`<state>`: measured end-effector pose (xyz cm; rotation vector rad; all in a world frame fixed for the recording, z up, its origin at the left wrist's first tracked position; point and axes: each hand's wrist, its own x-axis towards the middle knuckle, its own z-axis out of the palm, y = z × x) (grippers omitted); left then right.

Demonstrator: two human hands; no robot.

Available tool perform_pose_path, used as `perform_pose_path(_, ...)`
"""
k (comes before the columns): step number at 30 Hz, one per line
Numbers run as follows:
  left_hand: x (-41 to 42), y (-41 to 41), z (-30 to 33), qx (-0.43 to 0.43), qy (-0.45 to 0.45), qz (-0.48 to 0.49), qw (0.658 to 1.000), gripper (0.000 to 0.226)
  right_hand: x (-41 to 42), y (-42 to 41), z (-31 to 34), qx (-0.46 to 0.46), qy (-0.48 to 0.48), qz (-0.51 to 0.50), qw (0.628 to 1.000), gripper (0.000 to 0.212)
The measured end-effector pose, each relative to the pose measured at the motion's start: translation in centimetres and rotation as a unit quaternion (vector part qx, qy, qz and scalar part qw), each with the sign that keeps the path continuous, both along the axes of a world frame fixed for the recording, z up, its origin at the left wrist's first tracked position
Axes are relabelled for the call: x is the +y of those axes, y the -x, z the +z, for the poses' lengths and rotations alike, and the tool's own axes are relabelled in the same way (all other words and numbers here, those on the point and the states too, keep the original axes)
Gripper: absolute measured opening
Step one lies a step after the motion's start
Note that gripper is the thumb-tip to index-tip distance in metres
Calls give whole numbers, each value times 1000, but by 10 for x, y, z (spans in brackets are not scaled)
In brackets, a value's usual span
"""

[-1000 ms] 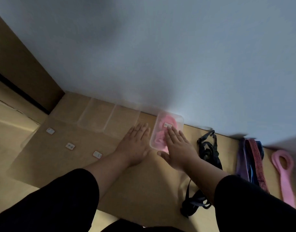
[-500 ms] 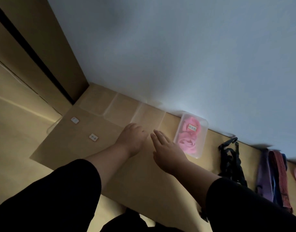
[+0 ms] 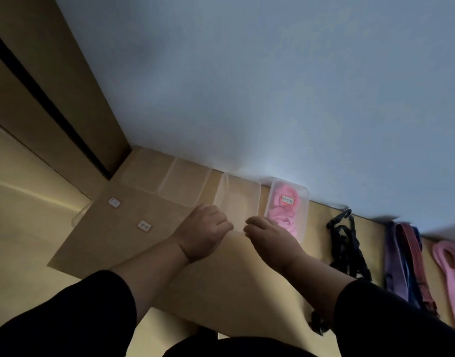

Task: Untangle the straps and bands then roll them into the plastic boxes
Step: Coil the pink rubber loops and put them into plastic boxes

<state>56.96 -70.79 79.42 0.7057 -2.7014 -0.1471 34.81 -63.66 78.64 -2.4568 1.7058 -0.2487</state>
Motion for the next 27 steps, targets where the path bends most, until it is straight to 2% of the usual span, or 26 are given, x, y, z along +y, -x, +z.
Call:
perform_pose_path(3, 9, -10, 6, -7, 10, -47, 999, 9, 26, 11, 6, -1, 33, 20, 999, 10)
perform_pose_path(6, 27, -15, 13, -22, 19, -103, 994, 11, 57, 18, 15, 40, 61, 53, 996, 25)
perform_pose_path(9, 45, -13, 15, -22, 29, -129, 991, 8, 83, 22, 18, 62, 67, 50, 995, 29)
perform_pose_path(14, 72, -5, 14, -8, 29, -176, 984, 7, 121, 29, 17, 78, 22, 50, 995, 22)
perform_pose_path(18, 88, -4, 6, -19, 27, -198, 980, 7, 144, 29, 15, 95, -3, 42, 995, 31)
perform_pose_path(21, 100, 1, -6, -22, 14, -209, 977, 6, 160, 30, 6, 110, 0, 39, 993, 22)
perform_pose_path(24, 112, 10, -19, -42, -3, -219, 975, 9, 175, 36, -3, 132, 12, 30, 991, 15)
perform_pose_path(27, 118, 20, -30, -76, -24, -232, 969, 16, 185, 42, -6, 172, -18, 21, 985, 19)
